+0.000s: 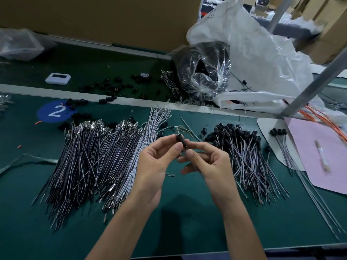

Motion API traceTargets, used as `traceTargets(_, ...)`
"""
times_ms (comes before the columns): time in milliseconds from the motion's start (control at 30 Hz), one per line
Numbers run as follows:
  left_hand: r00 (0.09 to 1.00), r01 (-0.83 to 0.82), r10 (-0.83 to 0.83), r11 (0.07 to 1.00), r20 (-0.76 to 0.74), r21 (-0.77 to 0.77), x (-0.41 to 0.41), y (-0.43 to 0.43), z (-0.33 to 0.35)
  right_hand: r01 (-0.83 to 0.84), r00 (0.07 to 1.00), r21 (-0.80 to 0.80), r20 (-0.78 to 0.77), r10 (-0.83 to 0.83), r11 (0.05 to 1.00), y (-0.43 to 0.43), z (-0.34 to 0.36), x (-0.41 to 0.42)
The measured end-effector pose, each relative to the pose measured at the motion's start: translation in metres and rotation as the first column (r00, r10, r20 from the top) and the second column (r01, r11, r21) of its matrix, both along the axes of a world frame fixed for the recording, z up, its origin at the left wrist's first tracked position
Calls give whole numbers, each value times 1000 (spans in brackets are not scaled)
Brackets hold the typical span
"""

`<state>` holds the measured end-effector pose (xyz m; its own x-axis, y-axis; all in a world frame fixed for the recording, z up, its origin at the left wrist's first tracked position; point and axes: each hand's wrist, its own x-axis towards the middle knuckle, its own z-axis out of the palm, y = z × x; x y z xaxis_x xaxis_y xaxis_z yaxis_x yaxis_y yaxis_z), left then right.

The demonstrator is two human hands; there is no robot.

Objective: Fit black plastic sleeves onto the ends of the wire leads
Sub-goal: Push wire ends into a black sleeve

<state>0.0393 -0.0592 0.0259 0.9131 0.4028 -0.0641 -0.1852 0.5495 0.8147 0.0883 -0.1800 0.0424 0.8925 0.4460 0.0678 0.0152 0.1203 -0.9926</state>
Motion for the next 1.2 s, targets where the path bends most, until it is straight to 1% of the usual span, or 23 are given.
traceTargets(100,999,-45,44,998,13,45,0,-3,-1,51,998,-69,38,-49,996,-3,-2,-1)
traceTargets(233,997,-76,76,997,20,28,1,-5,-1,98,991,-150,104,-82,984,-6,-6,-1)
traceTargets(467,999,-51,50,996,7,75,1,-7,2,157,972,-227,206,-110,961,-8,-11,-4)
traceTargets(533,999,-39,39,995,4,87,2,-7,3,171,970,-221,211,-124,960,-7,-11,-5)
traceTargets(667,999,-27,30,992,-21,124,1,-14,1,198,965,-158,203,-165,967,-2,-12,-8)
traceTargets(767,999,-32,34,993,-20,110,-1,-13,1,206,966,-140,189,-178,969,0,-13,-8)
traceTargets(967,994,-114,113,988,10,104,1,-3,9,196,971,-140,170,-171,971,0,-14,-11)
traceTargets(1100,996,-92,94,986,-10,140,2,1,7,182,975,-145,157,-159,973,-1,-15,-13)
traceTargets(1200,999,-40,42,988,-10,147,1,5,7,174,979,-132,133,-156,976,0,-16,-15)
